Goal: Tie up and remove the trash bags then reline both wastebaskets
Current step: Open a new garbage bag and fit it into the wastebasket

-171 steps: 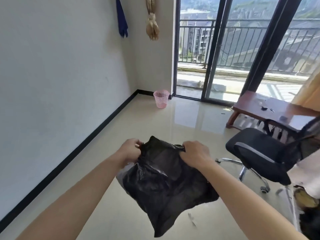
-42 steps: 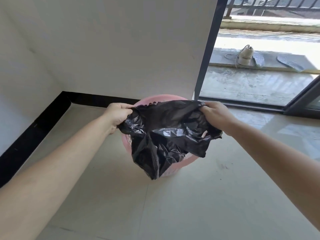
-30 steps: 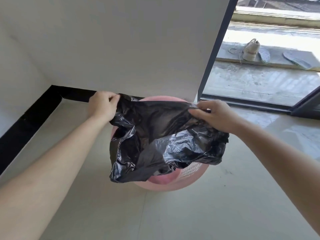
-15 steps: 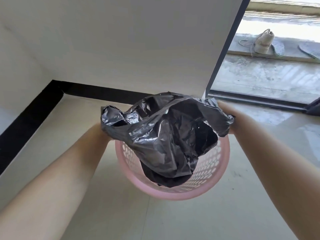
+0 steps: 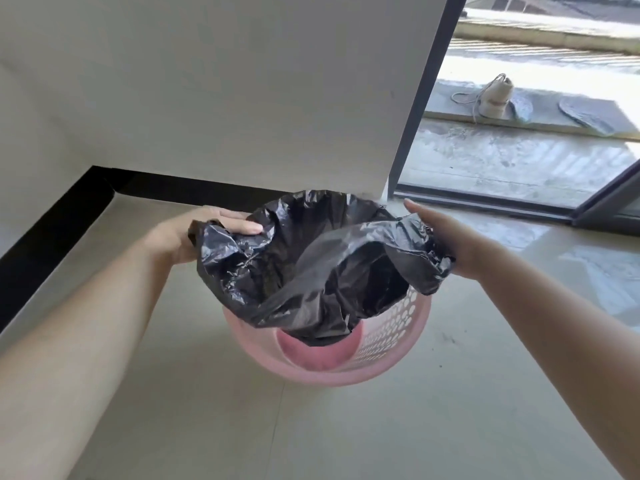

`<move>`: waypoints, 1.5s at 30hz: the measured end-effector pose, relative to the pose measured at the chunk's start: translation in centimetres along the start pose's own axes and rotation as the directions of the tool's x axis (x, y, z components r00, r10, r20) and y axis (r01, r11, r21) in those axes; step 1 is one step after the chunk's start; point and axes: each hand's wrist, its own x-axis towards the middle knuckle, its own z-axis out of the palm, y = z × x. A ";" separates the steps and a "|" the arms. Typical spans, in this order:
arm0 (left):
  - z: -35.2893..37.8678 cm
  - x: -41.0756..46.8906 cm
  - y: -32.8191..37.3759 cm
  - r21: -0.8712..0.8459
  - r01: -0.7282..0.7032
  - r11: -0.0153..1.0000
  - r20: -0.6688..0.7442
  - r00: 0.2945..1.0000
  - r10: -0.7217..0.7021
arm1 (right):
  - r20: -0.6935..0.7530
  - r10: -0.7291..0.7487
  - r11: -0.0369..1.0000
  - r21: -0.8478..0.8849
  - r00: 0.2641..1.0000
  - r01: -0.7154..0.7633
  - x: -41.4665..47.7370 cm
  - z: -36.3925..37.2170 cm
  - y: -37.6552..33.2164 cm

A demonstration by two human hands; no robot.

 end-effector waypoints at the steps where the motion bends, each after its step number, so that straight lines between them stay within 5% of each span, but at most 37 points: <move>1: 0.3 -0.1 0.4 0.006 -0.026 1.000 -0.002 1.000 0.026 | -0.007 -0.015 1.000 -0.001 1.000 0.015 0.0 -0.3 0.0; 7: 3.9 0.8 1.0 -0.167 -0.180 0.969 -0.430 0.898 0.093 | -0.188 -0.038 0.982 -0.188 0.981 0.002 0.3 -1.7 0.5; 12: 6.6 1.3 2.6 -0.398 -0.252 0.882 -0.350 0.931 0.108 | -0.415 -0.067 0.995 0.035 0.907 0.090 0.9 -1.6 0.6; 16: 7.9 1.3 2.7 -0.355 -0.180 0.917 -0.508 0.861 -0.028 | -0.594 -0.033 0.950 0.232 0.804 0.210 2.1 0.6 1.6; 19: 8.0 2.1 1.0 -0.455 -0.127 0.882 -0.578 0.795 -0.184 | -0.633 0.045 0.930 0.310 0.773 0.200 1.2 3.3 1.9; 24: 10.6 1.1 -1.0 -0.397 -0.110 0.911 -0.662 0.722 -0.201 | -0.684 0.035 0.959 0.227 0.729 0.167 0.4 5.1 4.3; 28: 10.7 1.7 -4.0 -0.433 -0.127 0.892 -0.670 0.708 -0.224 | -0.613 -0.006 0.927 0.293 0.790 0.235 0.9 3.5 5.2; 32: 11.2 2.4 -6.9 -0.345 0.019 0.938 -0.639 0.728 -0.250 | -0.627 -0.023 0.999 0.012 0.779 0.039 2.2 1.4 6.5; 35: 11.0 3.0 -7.4 -0.316 0.110 0.942 -0.577 0.766 -0.283 | -0.710 -0.171 0.936 -0.334 0.684 -0.113 3.3 0.0 6.6; 37: 10.5 2.9 -6.5 -0.337 0.130 0.933 -0.556 0.772 -0.308 | -0.726 -0.203 0.920 -0.370 0.656 -0.125 3.7 -0.5 5.9; 42: 8.9 2.8 -3.2 -0.510 -0.010 0.860 -0.597 0.724 -0.346 | -0.611 0.091 0.984 0.177 0.786 0.024 4.0 -0.9 4.6; 45: 8.2 2.5 -1.1 -0.343 -0.096 0.934 -0.784 0.577 -0.228 | -0.686 0.141 0.979 0.202 0.714 0.000 2.5 0.3 2.4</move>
